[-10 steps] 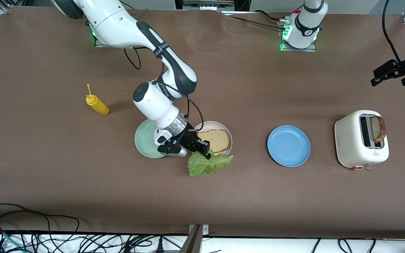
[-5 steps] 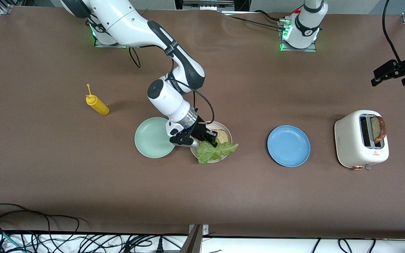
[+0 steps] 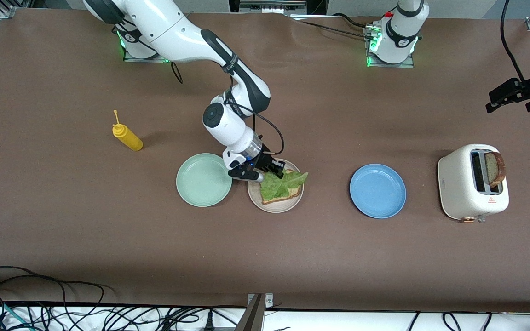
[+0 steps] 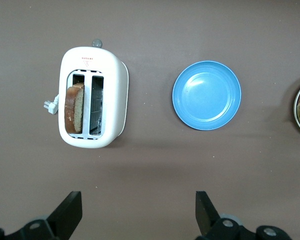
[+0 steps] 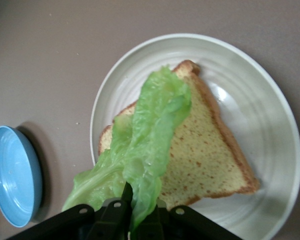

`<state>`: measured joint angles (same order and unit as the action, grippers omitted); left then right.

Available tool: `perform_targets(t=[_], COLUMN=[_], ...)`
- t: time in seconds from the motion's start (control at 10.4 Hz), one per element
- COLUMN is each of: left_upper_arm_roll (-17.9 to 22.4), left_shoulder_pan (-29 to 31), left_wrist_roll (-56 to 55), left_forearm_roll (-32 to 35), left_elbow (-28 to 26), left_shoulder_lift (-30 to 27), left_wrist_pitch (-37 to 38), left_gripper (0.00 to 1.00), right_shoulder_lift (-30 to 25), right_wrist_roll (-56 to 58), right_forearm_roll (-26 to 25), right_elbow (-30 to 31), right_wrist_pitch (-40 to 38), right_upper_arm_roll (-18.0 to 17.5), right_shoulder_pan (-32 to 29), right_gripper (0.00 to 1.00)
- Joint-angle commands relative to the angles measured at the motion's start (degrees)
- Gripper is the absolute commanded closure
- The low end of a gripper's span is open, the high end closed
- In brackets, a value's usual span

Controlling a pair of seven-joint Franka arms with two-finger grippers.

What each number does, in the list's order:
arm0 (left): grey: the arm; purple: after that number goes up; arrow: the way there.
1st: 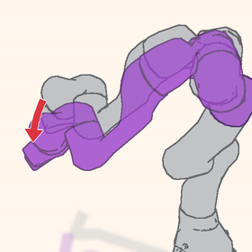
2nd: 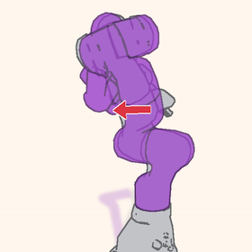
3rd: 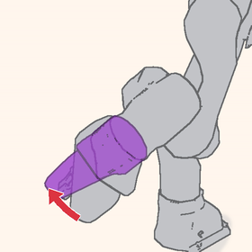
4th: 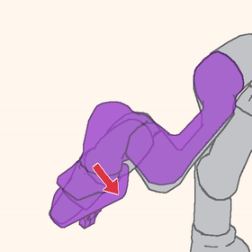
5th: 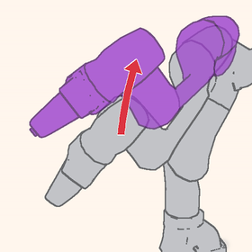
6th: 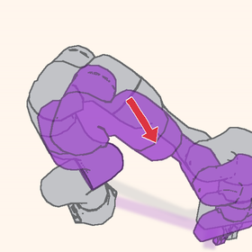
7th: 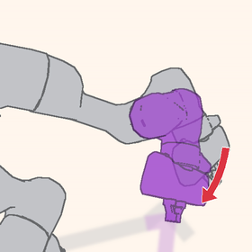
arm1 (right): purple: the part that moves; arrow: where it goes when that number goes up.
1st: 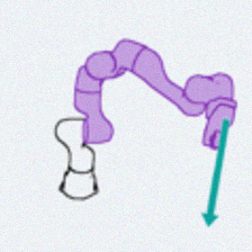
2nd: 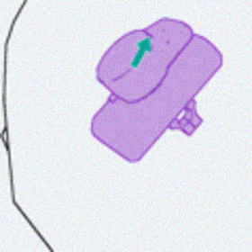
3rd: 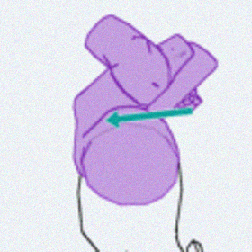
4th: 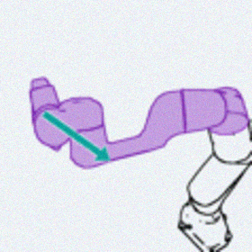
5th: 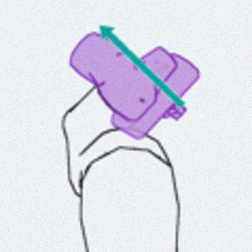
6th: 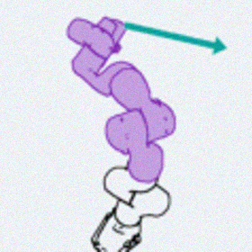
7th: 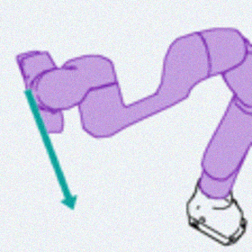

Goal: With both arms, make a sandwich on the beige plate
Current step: 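Lower the lettuce onto the bread slice with the right gripper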

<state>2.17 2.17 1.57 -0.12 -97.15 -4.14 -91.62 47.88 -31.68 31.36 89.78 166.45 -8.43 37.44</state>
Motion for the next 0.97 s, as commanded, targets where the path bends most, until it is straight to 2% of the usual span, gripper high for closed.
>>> perform_targets(t=[0.0,0.1,0.19,0.39,0.87], left_upper_arm_roll=[-0.15,-0.15,-0.15,-0.15,-0.15], left_shoulder_pan=[0.12,0.12,0.12,0.12,0.12], left_wrist_roll=[0.37,0.37,0.37,0.37,0.37], left_forearm_roll=[1.88,1.79,1.79,1.79,1.88], left_elbow=[1.35,1.35,1.35,1.35,1.35], left_shoulder_lift=[0.45,0.45,0.45,0.45,0.45], left_wrist_pitch=[0.92,0.92,0.92,0.83,0.92], left_gripper=[0.00,0.00,0.00,0.00,0.00], right_shoulder_lift=[-0.86,-0.94,-0.94,-1.38,-3.75], right_wrist_roll=[0.30,0.48,0.56,0.39,-2.06], right_forearm_roll=[1.34,1.34,1.25,1.25,1.34], right_elbow=[1.18,1.18,1.10,0.75,-0.39], right_wrist_pitch=[1.51,1.51,1.51,1.34,-0.85], right_upper_arm_roll=[-0.27,-0.27,-0.27,-0.18,-0.10], right_shoulder_pan=[0.09,0.09,0.01,-0.08,-0.35], right_gripper=[1.00,0.80,0.37,0.12,0.11])
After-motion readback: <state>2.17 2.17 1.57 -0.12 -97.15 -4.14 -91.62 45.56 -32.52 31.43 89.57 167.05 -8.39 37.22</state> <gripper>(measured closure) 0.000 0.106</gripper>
